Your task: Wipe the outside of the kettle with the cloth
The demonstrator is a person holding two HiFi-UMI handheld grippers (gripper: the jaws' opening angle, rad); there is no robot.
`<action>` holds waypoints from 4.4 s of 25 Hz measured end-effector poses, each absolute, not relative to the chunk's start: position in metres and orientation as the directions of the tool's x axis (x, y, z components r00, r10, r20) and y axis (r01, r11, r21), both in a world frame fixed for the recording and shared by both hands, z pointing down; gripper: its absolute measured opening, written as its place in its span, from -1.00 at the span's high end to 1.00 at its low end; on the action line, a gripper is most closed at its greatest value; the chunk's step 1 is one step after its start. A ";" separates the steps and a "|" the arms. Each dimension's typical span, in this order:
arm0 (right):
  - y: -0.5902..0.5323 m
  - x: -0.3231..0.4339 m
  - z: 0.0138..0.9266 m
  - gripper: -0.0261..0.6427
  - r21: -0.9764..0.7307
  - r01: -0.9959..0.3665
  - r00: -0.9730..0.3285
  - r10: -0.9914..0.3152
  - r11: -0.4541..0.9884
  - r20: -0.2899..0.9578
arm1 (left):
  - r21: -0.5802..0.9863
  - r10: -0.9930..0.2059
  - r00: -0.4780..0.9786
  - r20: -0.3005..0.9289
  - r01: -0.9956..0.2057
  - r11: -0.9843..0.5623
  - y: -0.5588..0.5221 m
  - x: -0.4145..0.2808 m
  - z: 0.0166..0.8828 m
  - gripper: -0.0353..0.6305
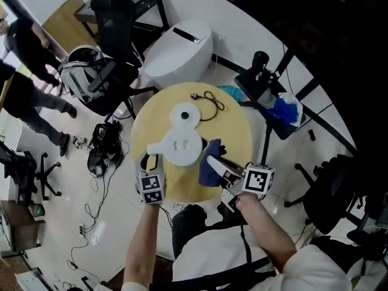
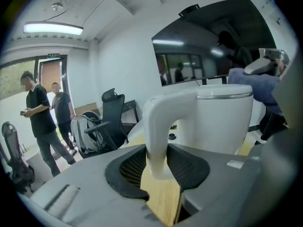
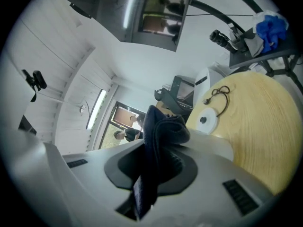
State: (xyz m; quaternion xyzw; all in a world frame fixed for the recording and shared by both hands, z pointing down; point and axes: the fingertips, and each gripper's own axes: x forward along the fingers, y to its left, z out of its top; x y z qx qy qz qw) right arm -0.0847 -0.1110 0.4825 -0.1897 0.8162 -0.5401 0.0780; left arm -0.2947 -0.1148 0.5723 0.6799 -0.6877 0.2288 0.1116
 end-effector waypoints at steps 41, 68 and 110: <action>-0.130 -0.074 0.499 0.73 -0.884 -0.223 -0.924 -0.378 0.411 0.058 | -0.089 -0.796 -0.082 0.599 -0.995 0.035 -0.063 -0.251 0.573 0.46; -0.138 -0.060 0.696 0.73 -0.940 -0.339 -0.889 -0.343 0.046 0.304 | -0.143 -0.812 -0.038 0.582 -0.988 -0.056 -0.033 -0.192 0.570 0.43; -0.089 -0.086 0.712 0.73 -0.887 -0.386 -0.906 0.074 0.253 0.416 | 0.101 -0.794 0.203 0.572 -0.979 -0.178 -0.044 -0.130 0.566 0.41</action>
